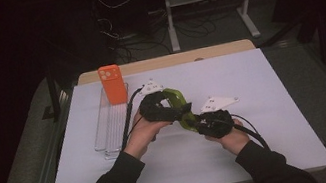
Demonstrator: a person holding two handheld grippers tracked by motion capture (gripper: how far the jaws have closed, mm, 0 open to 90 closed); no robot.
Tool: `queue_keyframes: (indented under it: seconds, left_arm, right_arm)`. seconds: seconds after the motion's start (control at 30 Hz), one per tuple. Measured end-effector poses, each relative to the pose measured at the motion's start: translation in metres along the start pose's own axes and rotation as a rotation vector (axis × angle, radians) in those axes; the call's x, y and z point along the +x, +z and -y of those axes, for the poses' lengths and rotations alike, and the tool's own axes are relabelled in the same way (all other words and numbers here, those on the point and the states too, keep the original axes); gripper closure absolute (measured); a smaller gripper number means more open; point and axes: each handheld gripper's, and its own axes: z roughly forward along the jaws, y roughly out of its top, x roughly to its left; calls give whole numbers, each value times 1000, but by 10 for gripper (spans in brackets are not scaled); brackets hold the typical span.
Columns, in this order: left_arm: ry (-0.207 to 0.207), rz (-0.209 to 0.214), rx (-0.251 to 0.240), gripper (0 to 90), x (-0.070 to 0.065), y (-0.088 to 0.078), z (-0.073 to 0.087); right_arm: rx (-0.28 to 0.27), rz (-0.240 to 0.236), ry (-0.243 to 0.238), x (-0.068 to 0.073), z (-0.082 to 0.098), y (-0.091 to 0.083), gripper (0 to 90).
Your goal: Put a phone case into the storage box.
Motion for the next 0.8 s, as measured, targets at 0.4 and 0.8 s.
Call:
queue_keyframes:
  seconds: [0.4, 0.8]
  left_arm:
    - [21, -12, 4, 108, -7, 0, 1]
    - [33, -17, 4, 136, -7, -3, -1]
  right_arm:
    - [25, 11, -12, 1, 2, 3, 752]
    - [22, -16, -17, -1, 2, 4, 594]
